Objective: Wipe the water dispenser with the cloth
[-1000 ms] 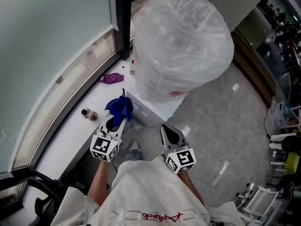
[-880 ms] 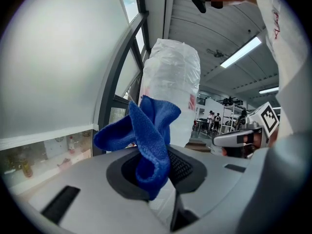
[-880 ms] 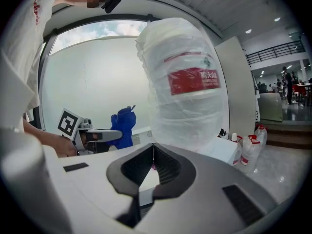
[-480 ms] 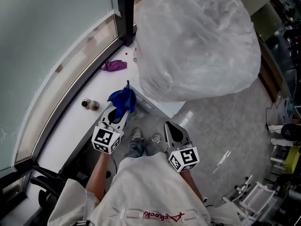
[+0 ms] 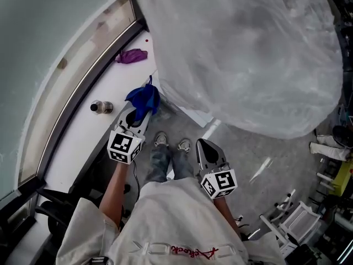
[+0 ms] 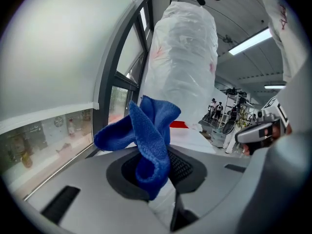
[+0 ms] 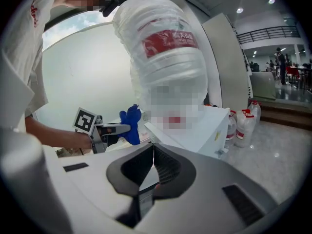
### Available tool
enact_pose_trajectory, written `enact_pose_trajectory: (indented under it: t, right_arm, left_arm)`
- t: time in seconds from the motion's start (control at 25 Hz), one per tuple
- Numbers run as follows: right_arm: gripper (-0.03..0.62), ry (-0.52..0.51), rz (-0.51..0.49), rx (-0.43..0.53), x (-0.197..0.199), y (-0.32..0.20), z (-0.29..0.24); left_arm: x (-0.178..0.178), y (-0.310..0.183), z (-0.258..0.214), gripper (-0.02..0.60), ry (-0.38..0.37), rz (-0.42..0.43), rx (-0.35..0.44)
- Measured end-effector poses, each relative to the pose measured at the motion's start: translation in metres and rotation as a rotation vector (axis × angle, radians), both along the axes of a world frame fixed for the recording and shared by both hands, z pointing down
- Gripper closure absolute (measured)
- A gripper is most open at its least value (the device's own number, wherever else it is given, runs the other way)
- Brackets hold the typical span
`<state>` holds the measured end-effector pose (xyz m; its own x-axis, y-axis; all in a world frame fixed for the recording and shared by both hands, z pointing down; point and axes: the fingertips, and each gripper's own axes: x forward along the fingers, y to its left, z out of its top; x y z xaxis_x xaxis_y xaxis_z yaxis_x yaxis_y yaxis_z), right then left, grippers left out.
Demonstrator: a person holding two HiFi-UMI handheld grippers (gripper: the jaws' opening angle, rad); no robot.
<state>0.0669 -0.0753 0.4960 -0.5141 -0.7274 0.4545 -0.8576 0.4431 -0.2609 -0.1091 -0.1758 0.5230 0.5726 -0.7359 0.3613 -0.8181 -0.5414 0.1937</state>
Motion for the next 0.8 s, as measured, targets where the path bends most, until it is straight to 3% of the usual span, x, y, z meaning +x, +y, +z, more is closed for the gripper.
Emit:
enact_pose_trajectory:
  t: [0.8]
  right_arm:
    - [0.579,0.014,0.044,-0.001,0.023,0.005,0.0]
  left_arm:
    - [-0.02,-0.057,0.019,0.495,-0.094,-0.02,0.026]
